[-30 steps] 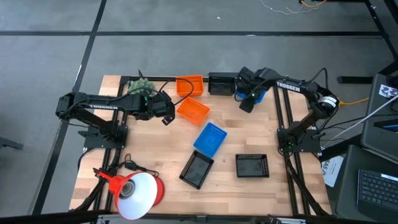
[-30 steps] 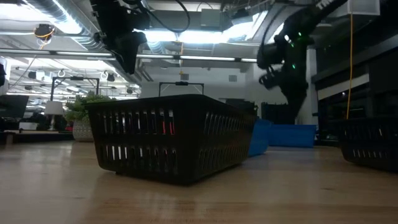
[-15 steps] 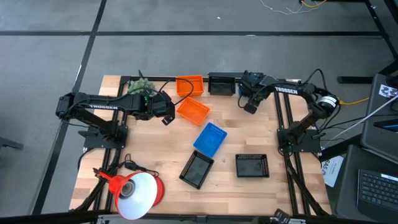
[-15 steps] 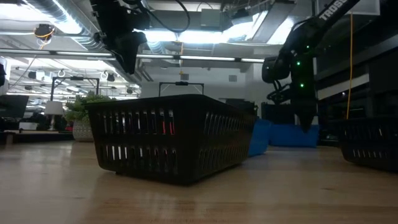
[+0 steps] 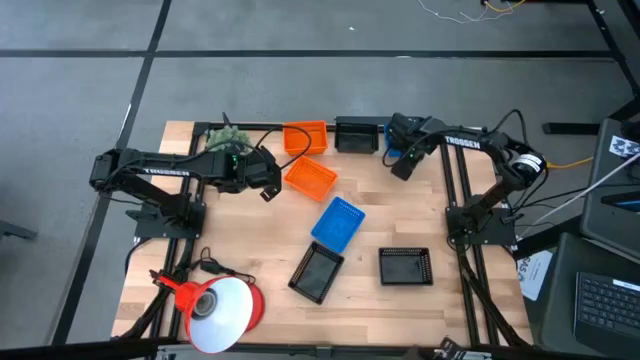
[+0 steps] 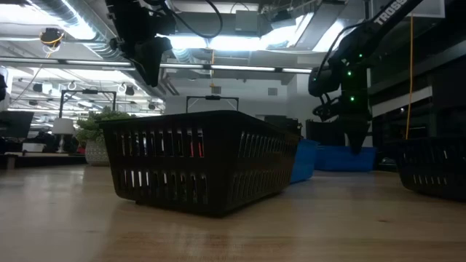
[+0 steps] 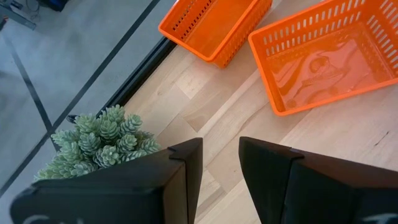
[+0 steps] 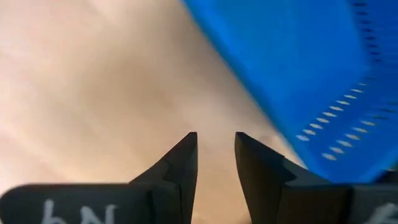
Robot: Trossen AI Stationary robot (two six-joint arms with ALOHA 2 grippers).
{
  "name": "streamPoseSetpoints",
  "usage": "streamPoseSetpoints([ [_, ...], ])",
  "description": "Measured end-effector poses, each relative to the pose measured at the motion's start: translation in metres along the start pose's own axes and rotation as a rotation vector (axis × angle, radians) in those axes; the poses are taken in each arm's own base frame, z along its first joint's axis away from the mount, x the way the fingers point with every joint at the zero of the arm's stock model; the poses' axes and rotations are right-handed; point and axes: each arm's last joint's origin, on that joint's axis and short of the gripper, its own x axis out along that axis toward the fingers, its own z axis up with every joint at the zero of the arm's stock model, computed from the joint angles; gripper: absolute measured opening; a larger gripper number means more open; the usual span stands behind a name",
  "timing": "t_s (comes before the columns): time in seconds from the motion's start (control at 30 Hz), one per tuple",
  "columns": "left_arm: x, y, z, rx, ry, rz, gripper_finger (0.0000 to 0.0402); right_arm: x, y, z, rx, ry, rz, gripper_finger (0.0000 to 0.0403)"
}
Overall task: Stack baskets by color
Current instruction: Stack the bottom blue bin on the top blue bin
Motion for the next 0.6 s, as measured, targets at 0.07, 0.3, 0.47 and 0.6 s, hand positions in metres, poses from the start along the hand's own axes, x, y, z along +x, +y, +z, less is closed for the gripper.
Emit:
streamPoseSetpoints([
  [0.07,0.000,0.000,0.000,0.000,0.000,0.000,0.0098,-0.002,0.005,-0.001,-0.002,0.003,0.060,0.0108],
  [0.3,0.000,0.000,0.000,0.000,0.000,0.000,0.0098,-0.032,0.044,-0.001,-0.059,-0.144,0.481,0.0108],
  [0.47,0.000,0.000,0.000,0.000,0.000,0.000,0.0098,-0.056,0.080,0.008,-0.154,-0.353,0.487,0.0108],
  [0.6,0.000,0.000,0.000,0.000,0.000,0.000,0.0098,-0.067,0.118,0.009,-0.387,-0.485,0.438,0.0108],
])
